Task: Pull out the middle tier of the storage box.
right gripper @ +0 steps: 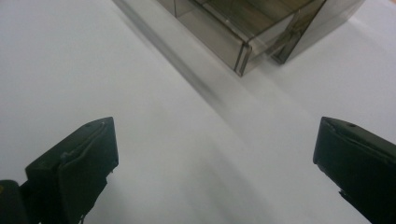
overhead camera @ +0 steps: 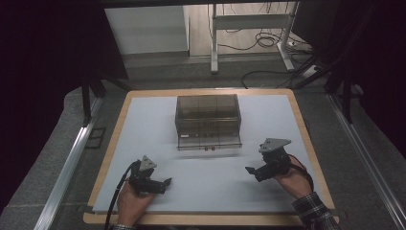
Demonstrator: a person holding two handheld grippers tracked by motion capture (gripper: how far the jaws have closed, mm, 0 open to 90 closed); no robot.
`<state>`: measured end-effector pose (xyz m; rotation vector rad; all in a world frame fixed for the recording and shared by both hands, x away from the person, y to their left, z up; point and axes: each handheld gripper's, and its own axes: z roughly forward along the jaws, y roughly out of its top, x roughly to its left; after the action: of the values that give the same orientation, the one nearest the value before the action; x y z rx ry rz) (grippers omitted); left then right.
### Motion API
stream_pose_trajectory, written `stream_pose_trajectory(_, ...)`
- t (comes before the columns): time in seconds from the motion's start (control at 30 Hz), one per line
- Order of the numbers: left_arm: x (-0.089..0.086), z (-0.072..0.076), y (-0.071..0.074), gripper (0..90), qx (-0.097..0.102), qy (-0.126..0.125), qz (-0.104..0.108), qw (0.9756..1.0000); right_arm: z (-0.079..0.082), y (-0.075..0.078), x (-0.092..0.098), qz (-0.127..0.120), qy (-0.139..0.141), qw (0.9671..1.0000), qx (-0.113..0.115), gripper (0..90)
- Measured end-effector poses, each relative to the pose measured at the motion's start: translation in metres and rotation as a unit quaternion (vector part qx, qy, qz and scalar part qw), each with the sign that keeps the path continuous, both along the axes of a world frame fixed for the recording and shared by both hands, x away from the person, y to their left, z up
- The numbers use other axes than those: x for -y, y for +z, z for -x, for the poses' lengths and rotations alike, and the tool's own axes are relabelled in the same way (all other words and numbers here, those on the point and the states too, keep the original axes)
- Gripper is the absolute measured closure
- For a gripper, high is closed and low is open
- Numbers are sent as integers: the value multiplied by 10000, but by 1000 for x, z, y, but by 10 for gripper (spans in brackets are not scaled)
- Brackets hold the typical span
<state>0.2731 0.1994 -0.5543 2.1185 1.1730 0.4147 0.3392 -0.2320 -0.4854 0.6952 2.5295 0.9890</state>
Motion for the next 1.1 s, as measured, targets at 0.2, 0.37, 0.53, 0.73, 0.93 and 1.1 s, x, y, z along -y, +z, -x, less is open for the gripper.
stream_pose_trajectory(0.2,0,0,0,1,-1,-1,0,10000,6,-10,7,-50,-136,9999,-63,0)
stream_pose_trajectory(0.37,0,0,0,1,0,-2,-1,10000,10,-18,12,-125,-234,9996,-100,0)
stream_pose_trajectory(0.53,0,0,0,1,0,-1,0,10000,15,-24,16,-137,-305,9993,-138,0)
stream_pose_trajectory(0.73,0,0,0,1,2,0,0,10000,19,-33,20,-195,-372,9989,-199,0)
stream_pose_trajectory(0.93,0,0,0,1,3,2,1,10000,20,-44,23,-236,-458,9982,-311,0)
stream_pose_trajectory(1.1,0,0,0,1,2,2,2,10000,20,-47,22,-160,-496,9981,-314,0)
